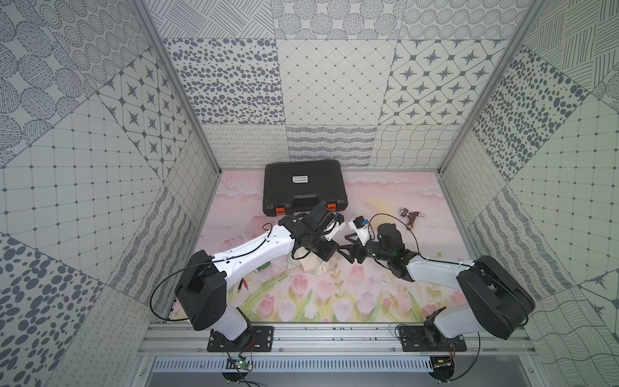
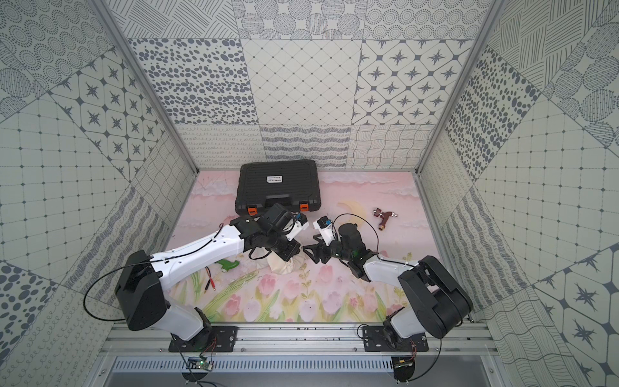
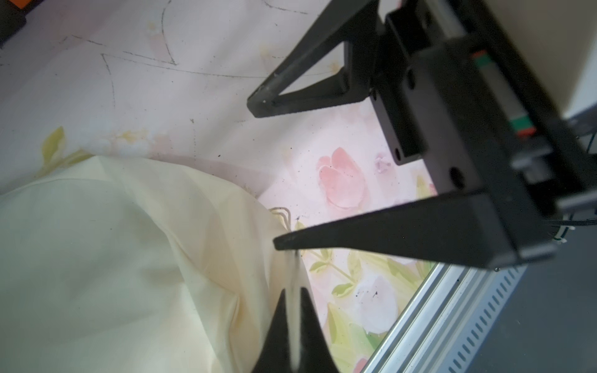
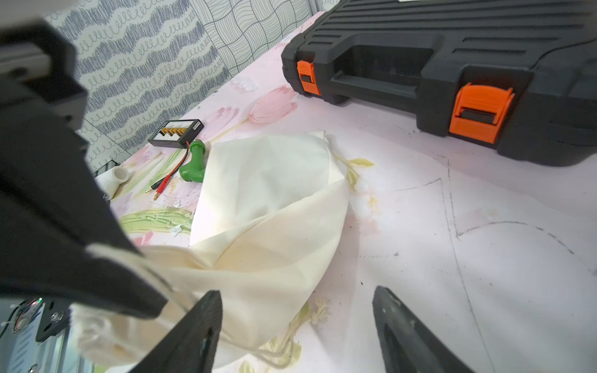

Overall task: Close the soil bag
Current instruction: Frap the soil bag at the center of the board.

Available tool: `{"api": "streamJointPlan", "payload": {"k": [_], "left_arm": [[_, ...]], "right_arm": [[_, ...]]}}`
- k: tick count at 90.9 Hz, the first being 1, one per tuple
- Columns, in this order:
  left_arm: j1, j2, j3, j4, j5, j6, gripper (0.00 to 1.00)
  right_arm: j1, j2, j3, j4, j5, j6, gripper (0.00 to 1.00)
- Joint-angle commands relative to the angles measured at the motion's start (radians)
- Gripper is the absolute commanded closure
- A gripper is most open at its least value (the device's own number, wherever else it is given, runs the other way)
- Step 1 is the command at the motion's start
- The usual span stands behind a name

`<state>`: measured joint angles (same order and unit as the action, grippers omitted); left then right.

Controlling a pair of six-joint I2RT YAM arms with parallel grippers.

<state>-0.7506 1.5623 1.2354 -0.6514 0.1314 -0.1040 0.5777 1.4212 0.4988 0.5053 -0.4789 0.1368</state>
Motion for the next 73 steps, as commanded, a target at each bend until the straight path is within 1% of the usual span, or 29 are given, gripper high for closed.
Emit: {"api": "streamJointPlan", "payload": {"k": [1, 6, 14, 20, 29, 38, 52, 65, 73], "left_arm": [[0.009, 0.004, 0.014, -0.047, 0.030, 0.015, 1.00], [0.010, 0.003, 0.015, -0.047, 0.029, 0.015, 1.00], [0.013, 0.003, 0.019, -0.048, 0.030, 0.015, 1.00], [0.013, 0.001, 0.022, -0.044, 0.035, 0.011, 1.00], [0.012, -0.003, 0.020, -0.038, 0.050, 0.008, 1.00], [0.013, -0.011, 0.017, -0.036, 0.053, 0.004, 1.00], [0.013, -0.022, 0.014, -0.032, 0.058, 0.001, 1.00], [0.014, -0.035, 0.015, -0.016, 0.069, -0.009, 1.00], [0.015, -0.038, 0.016, -0.004, 0.086, -0.010, 1.00]], "right_arm": [[0.005, -0.122, -0.012, 0.012, 0.036, -0.043, 0.21], [0.005, -0.162, -0.015, -0.016, 0.038, -0.053, 0.21], [0.006, -0.186, -0.025, -0.024, 0.022, -0.048, 0.21], [0.015, -0.172, -0.026, -0.014, 0.009, -0.043, 0.21], [0.031, -0.122, -0.033, 0.036, 0.027, -0.033, 0.22], [0.029, -0.060, -0.039, 0.126, 0.058, -0.013, 0.28], [0.032, 0.043, -0.004, 0.206, 0.006, 0.023, 0.39], [0.033, 0.104, -0.011, 0.293, -0.016, 0.067, 0.45], [0.038, 0.131, -0.005, 0.326, -0.035, 0.085, 0.46]]}}
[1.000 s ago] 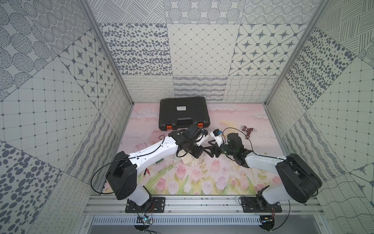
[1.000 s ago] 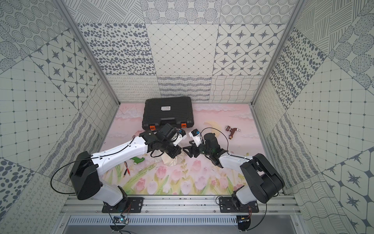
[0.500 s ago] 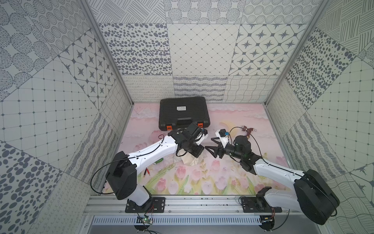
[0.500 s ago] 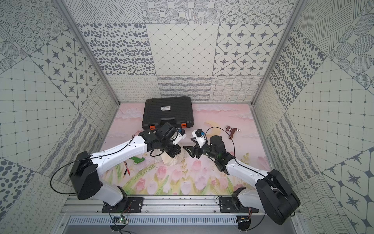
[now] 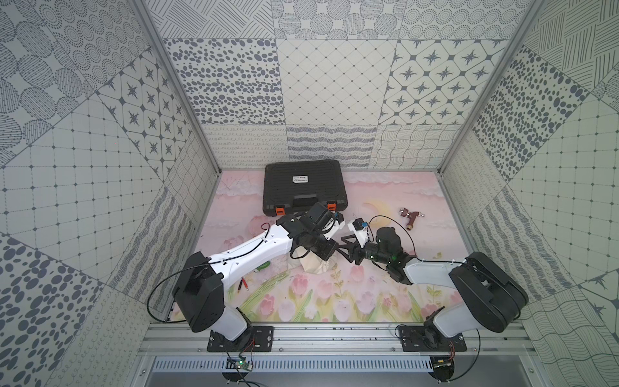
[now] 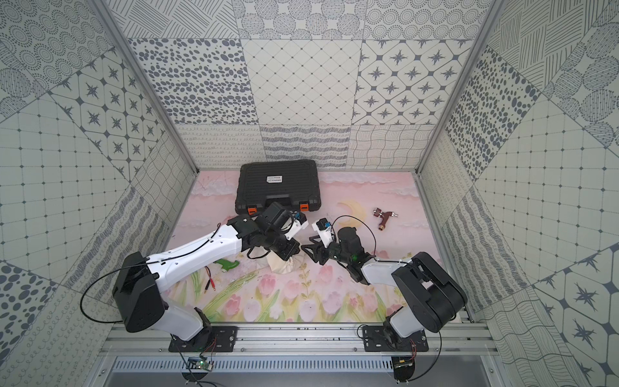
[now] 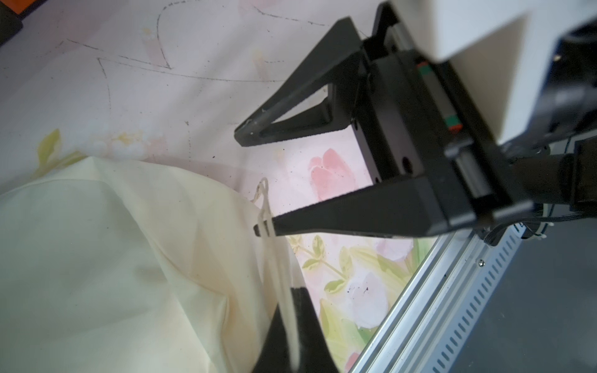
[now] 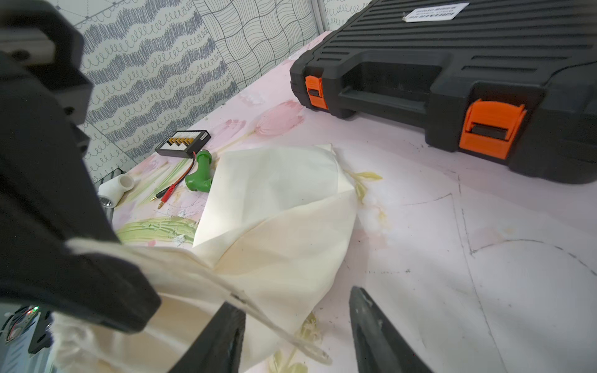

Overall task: Close the soil bag
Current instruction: Frap the soil bag at the center of the board.

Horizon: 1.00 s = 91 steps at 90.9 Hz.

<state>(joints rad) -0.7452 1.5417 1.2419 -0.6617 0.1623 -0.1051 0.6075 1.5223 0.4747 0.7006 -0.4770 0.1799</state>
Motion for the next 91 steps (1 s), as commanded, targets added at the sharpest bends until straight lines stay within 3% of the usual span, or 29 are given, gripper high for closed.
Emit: {"api": "streamJointPlan", "payload": {"k": [1, 31, 44, 59, 75, 91], "left_arm": [[0.010, -0.017, 0.010, 0.008, 0.057, -0.010, 1.00], [0.014, -0.011, 0.015, 0.016, 0.066, -0.017, 1.00], [0.014, -0.015, 0.004, 0.026, 0.090, -0.020, 1.00], [0.015, -0.018, -0.042, 0.020, 0.076, -0.022, 1.00], [0.014, 0.024, -0.091, -0.038, 0.028, -0.039, 0.93], [-0.040, 0.127, -0.093, -0.085, -0.061, -0.046, 0.86]], "right_arm": [[0.009, 0.033, 0.018, 0.138, -0.038, 0.045, 0.46], [0.022, 0.111, 0.044, 0.251, -0.084, 0.096, 0.41], [0.019, 0.130, 0.056, 0.269, -0.045, 0.096, 0.59], [-0.007, 0.076, 0.044, 0.261, 0.036, 0.099, 1.00], [-0.083, -0.122, 0.060, 0.096, 0.096, 0.116, 1.00], [-0.114, -0.289, 0.184, -0.115, 0.214, 0.087, 1.00]]}}
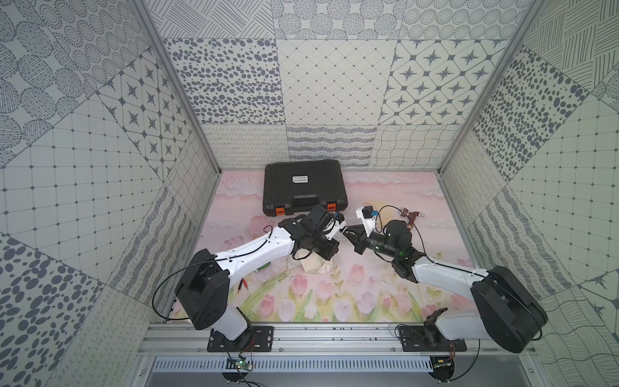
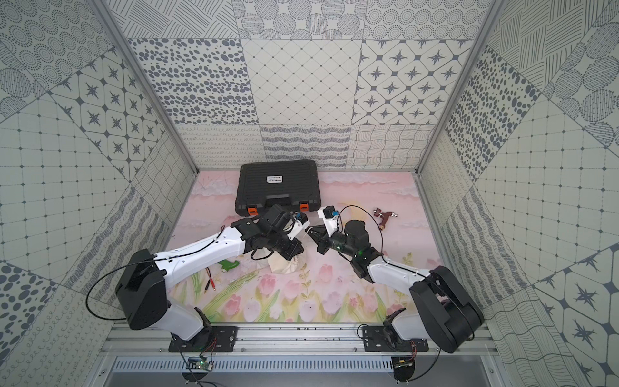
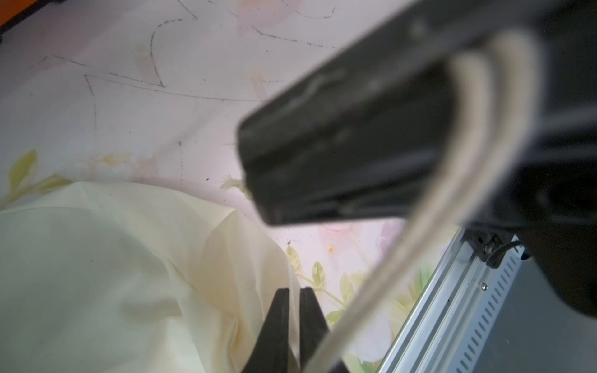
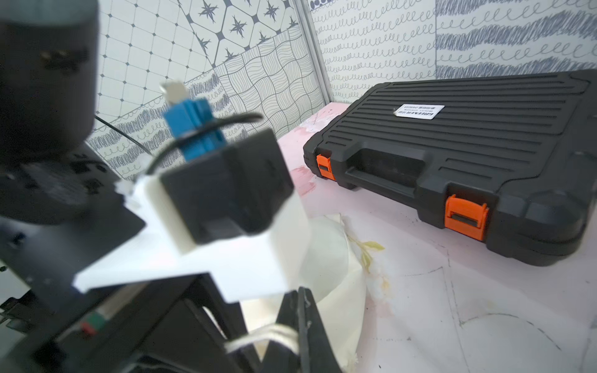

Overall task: Close the soil bag
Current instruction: Frap the soil bag at the center of the board.

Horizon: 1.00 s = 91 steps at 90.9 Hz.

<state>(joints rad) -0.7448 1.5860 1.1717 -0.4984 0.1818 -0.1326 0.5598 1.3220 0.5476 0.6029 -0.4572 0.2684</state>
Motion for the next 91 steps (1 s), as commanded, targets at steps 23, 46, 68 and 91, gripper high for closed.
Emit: {"api": "streamJointPlan", "payload": {"k": [23, 46, 68, 91], "left_arm": [[-0.090, 0.164, -0.053, -0.226, -0.140, -0.077, 0.89], [-0.131, 0.170, -0.131, -0.230, -0.173, -0.109, 0.92], [-0.097, -0.002, -0.155, 0.004, -0.120, -0.080, 0.80], [-0.035, -0.083, -0.190, 0.466, -0.029, -0.089, 0.49]], "right_arm": [[-0.092, -0.199, 0.187, -0.145, 0.365, 0.009, 1.00], [-0.171, -0.229, 0.220, -0.239, 0.434, 0.069, 1.00], [-0.126, -0.196, 0.156, -0.159, 0.234, 0.022, 1.00], [-0.083, -0.211, 0.111, -0.171, 0.131, -0.012, 1.00]]}}
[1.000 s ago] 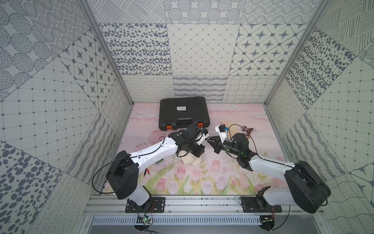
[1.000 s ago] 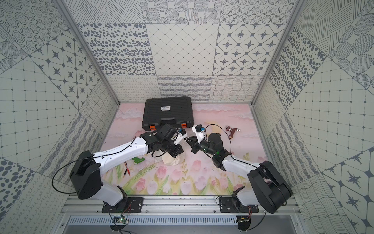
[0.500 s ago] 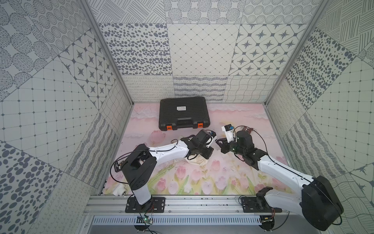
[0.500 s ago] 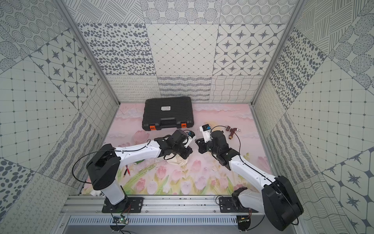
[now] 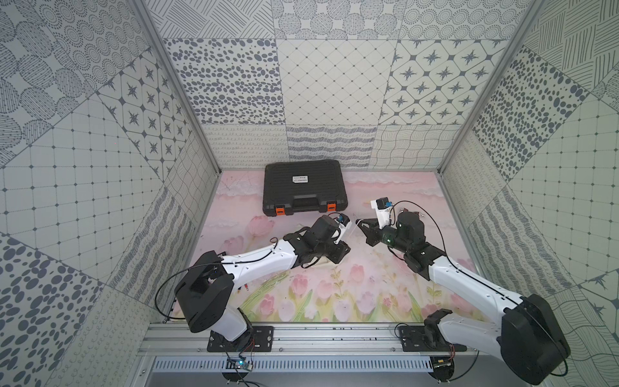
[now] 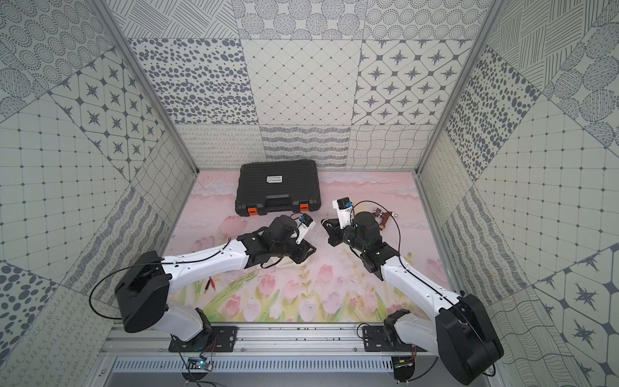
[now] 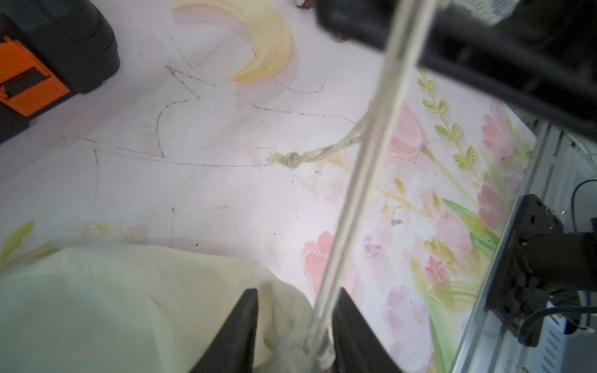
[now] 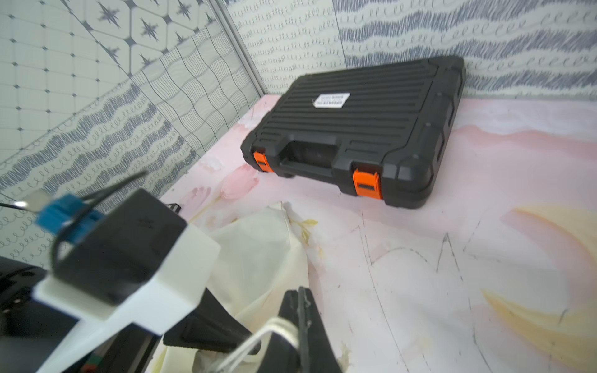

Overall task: Close the soil bag
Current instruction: Frap the soil bag at the center of the board.

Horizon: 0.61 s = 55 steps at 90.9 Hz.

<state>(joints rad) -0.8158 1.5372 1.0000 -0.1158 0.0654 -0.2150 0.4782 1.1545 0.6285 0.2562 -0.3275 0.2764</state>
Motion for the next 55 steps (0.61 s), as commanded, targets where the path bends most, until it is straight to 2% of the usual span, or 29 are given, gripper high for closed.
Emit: {"api": "streamJointPlan", "payload": {"k": [1, 10, 19, 38, 55], "left_arm": [[0.038, -0.035, -0.017, 0.101, 0.093, -0.008, 0.48], [0.057, -0.031, -0.014, 0.210, 0.143, -0.030, 0.38], [0.081, -0.012, -0.006, 0.287, 0.193, -0.060, 0.36], [0.126, 0.034, 0.028, 0.370, 0.294, -0.098, 0.43], [0.136, 0.088, 0.109, 0.334, 0.343, -0.075, 0.54]], "right_arm": [[-0.002, -0.045, 0.028, 0.175, -0.003, -0.022, 1.00], [0.000, -0.057, 0.022, 0.156, -0.019, -0.030, 1.00], [0.000, -0.059, 0.017, 0.149, -0.032, -0.032, 1.00], [0.000, -0.061, 0.005, 0.148, -0.036, -0.034, 1.00], [0.000, -0.045, 0.005, 0.153, -0.047, -0.032, 1.00]]}}
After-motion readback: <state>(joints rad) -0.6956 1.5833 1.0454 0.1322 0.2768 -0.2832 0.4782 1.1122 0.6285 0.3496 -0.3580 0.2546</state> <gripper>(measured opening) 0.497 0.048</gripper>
